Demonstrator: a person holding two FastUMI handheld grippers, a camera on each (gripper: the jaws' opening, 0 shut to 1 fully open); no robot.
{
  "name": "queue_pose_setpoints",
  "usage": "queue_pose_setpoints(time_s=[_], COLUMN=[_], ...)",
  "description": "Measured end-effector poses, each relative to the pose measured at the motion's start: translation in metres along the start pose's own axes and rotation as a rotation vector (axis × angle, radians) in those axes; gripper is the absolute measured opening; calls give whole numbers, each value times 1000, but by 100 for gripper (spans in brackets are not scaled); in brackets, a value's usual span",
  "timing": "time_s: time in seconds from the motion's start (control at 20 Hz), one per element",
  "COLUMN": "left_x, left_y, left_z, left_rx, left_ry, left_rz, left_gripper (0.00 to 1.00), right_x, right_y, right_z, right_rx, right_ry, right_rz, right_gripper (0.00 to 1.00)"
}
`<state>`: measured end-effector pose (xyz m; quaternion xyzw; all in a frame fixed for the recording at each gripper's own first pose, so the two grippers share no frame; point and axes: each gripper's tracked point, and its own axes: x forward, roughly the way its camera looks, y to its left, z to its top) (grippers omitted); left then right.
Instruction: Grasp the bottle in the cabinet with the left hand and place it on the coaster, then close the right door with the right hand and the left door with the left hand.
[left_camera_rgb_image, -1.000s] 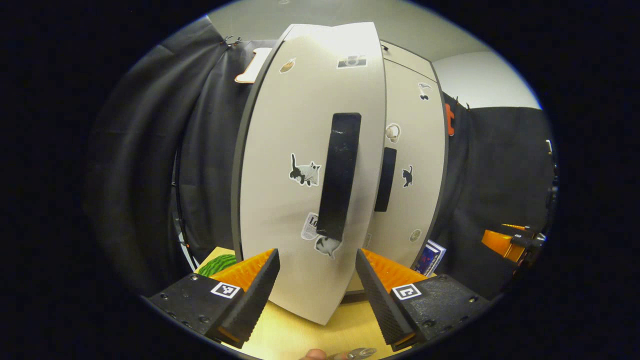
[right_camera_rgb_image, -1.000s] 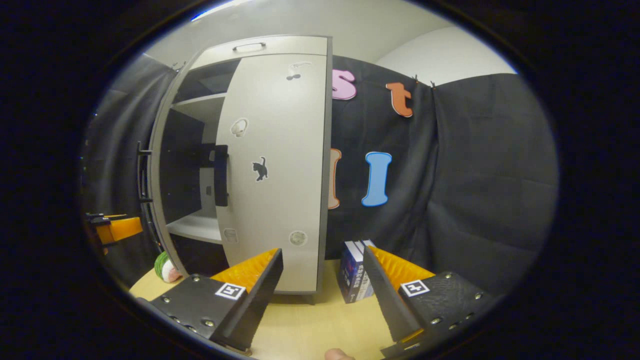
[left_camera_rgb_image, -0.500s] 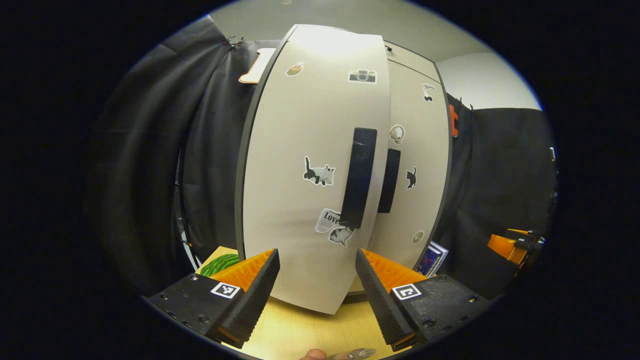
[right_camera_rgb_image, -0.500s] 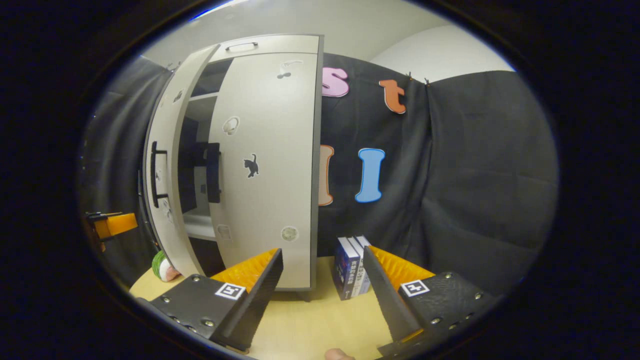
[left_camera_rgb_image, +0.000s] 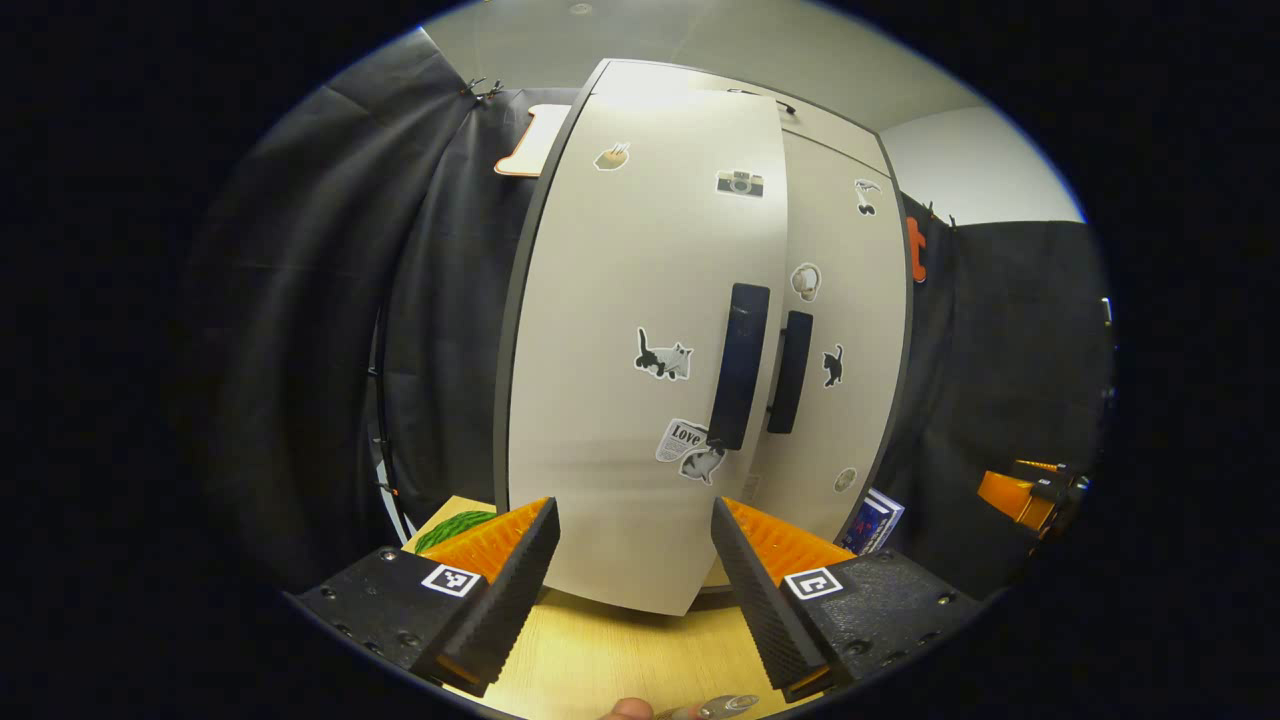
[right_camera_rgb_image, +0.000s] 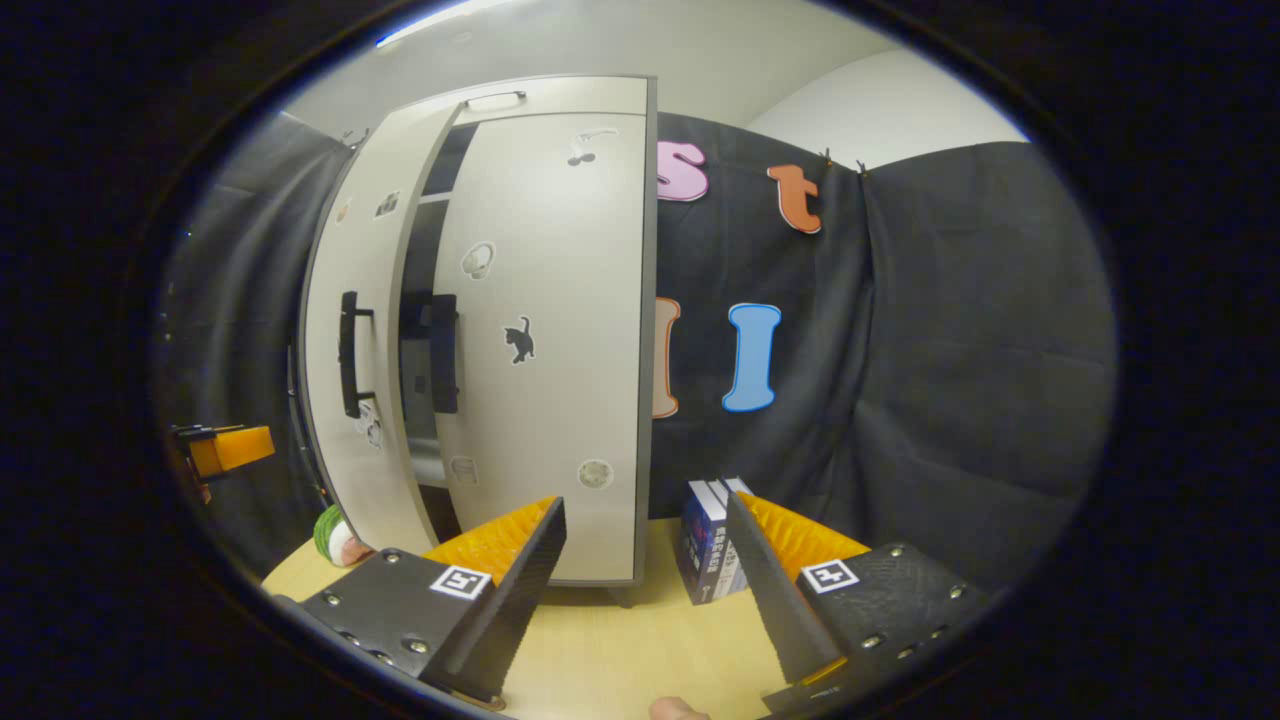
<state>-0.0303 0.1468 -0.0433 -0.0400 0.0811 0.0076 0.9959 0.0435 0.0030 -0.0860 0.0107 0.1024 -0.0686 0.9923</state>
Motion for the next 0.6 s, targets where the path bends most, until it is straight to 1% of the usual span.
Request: queue_pose_setpoints(time_s=[0.05,0.1,0.15,0.25,0.3,0.35,0.6], left_x=[-1,0,-1,-1,1,0,4], left_y=[0,1,1,3,3,1,-6], left_z=[1,2,1,1,1,-1,-1], left_rx=[0,1,3,6,5,3,5], left_ry=[-6,-7,-8,-6,-4,-2,-5], left_rz=[-2,-1,1,4,4,0,-14], left_gripper=[95,95,95,95,95,95,94], right_x=[-1,-3,-3,-2,-3,-3,0], right_y=[2,2,2,4,4,3,-3], right_z=[0,0,-1,-2,-2,-3,-1], right_rx=[3,4,4,7,8,7,14], right_ry=[-3,-6,-5,-4,-4,-5,-8], right_rz=[5,6,7,14,16,15,14], right_gripper=[97,97,97,94,97,94,94])
